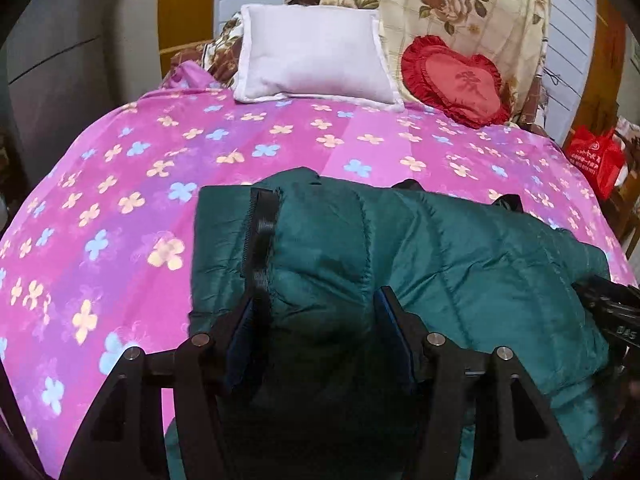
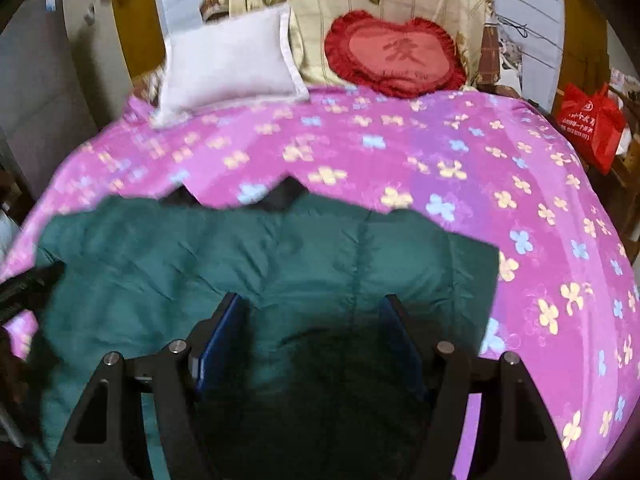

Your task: Fold large clothes

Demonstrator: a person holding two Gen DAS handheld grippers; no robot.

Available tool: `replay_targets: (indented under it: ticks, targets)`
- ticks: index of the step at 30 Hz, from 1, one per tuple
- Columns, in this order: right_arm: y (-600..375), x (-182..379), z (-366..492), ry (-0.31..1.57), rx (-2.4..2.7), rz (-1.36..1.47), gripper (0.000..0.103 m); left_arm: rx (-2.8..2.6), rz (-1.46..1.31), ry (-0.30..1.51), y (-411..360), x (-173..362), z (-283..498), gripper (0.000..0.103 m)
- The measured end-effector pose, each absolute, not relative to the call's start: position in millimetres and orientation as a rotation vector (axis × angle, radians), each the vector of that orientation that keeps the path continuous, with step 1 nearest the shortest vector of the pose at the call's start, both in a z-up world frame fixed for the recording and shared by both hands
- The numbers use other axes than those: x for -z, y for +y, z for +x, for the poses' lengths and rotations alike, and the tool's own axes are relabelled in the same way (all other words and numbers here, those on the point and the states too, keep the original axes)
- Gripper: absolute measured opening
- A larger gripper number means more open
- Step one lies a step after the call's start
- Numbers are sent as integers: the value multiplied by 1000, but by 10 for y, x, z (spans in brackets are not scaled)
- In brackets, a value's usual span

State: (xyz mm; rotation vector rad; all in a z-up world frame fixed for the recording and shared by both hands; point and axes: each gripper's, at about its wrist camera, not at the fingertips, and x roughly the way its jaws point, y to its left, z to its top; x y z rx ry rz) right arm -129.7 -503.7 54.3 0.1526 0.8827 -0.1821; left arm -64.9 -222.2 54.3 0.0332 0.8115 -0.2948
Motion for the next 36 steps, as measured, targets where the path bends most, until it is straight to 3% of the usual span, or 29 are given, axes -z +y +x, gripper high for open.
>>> replay_targets:
  ticks: [5, 15, 21, 26, 32, 36]
  targets:
    - [-5119, -344, -1187, 896, 223, 158, 79, 277, 100, 812, -2332, -496, -627, 40]
    - [-4412, -894, -1350, 794, 77, 124, 79, 280, 88, 819, -2319, -479, -611, 40]
    - [-4031, -480, -1113, 887, 77, 19, 79, 280, 82, 821, -2327, -438, -575, 41]
    - [-4121, -409, -1075, 891, 77, 73, 81, 275, 84, 823, -2347, -423, -560, 42]
    - [-4491, -775, -1456, 801, 108, 148, 81, 272, 78, 818, -2353, -410, -537, 42]
    - [-4790, -646, -1499, 853, 208, 125, 81, 272, 78, 815, -2365, -401, -532, 44]
